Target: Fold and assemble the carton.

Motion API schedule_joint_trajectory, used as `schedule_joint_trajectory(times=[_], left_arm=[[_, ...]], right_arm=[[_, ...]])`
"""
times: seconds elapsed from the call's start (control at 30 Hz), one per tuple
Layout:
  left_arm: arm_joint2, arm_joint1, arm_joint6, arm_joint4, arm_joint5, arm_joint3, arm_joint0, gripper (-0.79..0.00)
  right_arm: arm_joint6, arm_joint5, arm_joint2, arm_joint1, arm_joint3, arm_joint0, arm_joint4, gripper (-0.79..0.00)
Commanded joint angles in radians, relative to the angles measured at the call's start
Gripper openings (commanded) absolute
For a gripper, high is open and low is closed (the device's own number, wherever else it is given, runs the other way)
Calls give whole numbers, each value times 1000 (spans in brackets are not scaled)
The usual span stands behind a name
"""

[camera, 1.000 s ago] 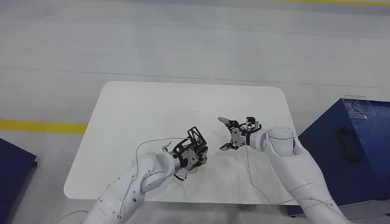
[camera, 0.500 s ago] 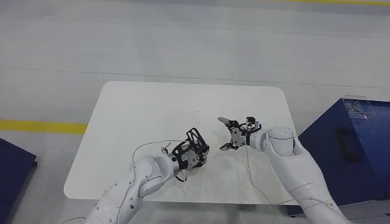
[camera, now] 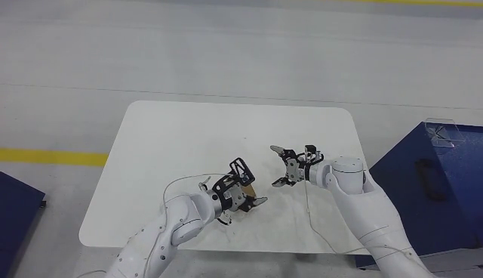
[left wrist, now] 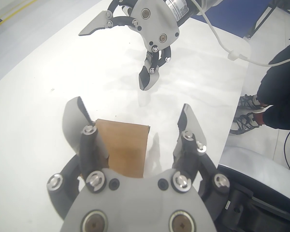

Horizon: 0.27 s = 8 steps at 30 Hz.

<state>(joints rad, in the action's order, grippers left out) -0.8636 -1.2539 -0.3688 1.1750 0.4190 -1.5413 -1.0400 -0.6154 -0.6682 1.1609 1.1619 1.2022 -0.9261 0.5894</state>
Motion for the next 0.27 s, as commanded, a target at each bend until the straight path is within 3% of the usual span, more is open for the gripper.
schedule_joint_trajectory(times=[0.0, 0.1, 0.23], left_arm=[[0, 0, 0, 0, 0, 0, 0, -65], [0, 0, 0, 0, 0, 0, 0, -13], [0, 0, 0, 0, 0, 0, 0, -1]], right_arm=[[0, 0, 0, 0, 0, 0, 0, 0], [0, 0, 0, 0, 0, 0, 0, -1], [0, 0, 0, 0, 0, 0, 0, 0]])
